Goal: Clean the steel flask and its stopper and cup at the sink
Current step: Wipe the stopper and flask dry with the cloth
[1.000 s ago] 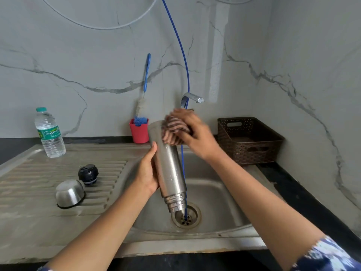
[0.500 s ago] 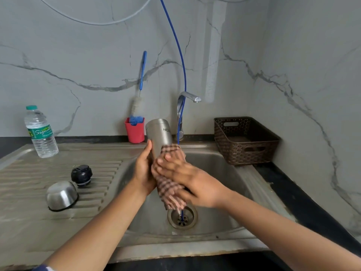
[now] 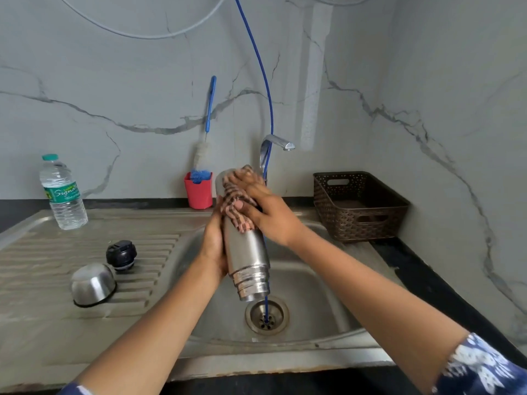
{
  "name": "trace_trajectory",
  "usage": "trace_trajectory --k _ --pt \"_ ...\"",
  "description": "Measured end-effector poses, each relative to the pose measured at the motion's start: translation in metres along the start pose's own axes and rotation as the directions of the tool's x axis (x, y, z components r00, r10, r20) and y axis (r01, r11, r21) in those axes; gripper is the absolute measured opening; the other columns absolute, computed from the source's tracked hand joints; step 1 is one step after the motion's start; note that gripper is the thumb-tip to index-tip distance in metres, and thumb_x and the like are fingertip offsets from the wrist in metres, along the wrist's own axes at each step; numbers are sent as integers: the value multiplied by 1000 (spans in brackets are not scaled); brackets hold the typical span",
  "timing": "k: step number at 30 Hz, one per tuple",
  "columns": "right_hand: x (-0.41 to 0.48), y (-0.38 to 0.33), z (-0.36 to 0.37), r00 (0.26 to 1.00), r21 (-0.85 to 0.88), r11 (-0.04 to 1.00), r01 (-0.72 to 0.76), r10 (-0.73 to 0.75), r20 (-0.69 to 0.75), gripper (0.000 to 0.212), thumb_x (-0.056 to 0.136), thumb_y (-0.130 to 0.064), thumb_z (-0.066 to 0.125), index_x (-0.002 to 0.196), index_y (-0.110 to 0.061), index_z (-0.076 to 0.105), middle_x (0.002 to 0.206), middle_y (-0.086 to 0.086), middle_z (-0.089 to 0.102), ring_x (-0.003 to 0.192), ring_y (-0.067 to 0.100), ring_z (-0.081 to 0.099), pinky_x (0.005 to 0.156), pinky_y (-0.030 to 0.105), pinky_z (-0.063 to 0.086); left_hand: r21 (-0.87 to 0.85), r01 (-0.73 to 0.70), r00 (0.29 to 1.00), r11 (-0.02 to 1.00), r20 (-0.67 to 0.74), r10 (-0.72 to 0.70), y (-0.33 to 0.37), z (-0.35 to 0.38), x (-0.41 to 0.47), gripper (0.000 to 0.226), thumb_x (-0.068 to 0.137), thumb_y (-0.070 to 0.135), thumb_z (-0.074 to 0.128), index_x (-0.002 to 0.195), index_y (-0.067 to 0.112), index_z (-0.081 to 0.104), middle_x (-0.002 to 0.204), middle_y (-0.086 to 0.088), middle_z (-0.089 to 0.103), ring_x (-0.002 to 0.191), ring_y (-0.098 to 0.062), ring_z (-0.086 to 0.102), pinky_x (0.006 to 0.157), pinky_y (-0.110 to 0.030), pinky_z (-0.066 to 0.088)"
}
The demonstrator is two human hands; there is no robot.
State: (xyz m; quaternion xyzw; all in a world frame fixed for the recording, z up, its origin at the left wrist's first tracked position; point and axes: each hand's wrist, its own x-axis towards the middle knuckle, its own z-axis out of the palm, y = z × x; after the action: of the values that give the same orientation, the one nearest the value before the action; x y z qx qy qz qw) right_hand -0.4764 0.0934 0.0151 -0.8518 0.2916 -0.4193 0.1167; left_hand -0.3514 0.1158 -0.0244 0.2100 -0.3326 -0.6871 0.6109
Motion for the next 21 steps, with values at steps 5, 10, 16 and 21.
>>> trace_trajectory --k 5,10,16,21 --pt "-90 -29 -5 989 43 997 60 -65 131 58 93 -14 57 145 -5 34 156 7 23 146 11 11 120 27 6 -91 97 994 991 55 -92 -4 -7 4 82 87 68 33 92 -4 70 87 -20 68 83 -29 69 81 -37 58" --pt "-97 -29 -5 982 48 994 100 -106 154 57 93 -11 57 145 -6 34 156 6 23 147 13 10 119 27 5 -24 97 989 995 115 -93 -9 -9 5 73 73 60 66 110 -3 61 92 -18 70 87 -26 69 84 -35 56" --pt "-12 -5 -7 996 87 996 -33 40 -74 54 92 -21 53 142 -6 40 152 9 32 145 14 17 118 21 7 -59 -109 975 992 186 119 -4 -3 -1 70 99 38 13 134 -15 42 135 -36 45 128 -40 46 111 -41 31" --pt "23 7 -10 991 86 991 -107 113 -74 52 91 -27 53 140 -11 45 148 9 40 142 19 26 119 33 16 -16 10 982 1000 -187 -13 -3 -2 4 40 98 37 43 118 9 63 103 -13 70 85 -24 69 76 -36 55"
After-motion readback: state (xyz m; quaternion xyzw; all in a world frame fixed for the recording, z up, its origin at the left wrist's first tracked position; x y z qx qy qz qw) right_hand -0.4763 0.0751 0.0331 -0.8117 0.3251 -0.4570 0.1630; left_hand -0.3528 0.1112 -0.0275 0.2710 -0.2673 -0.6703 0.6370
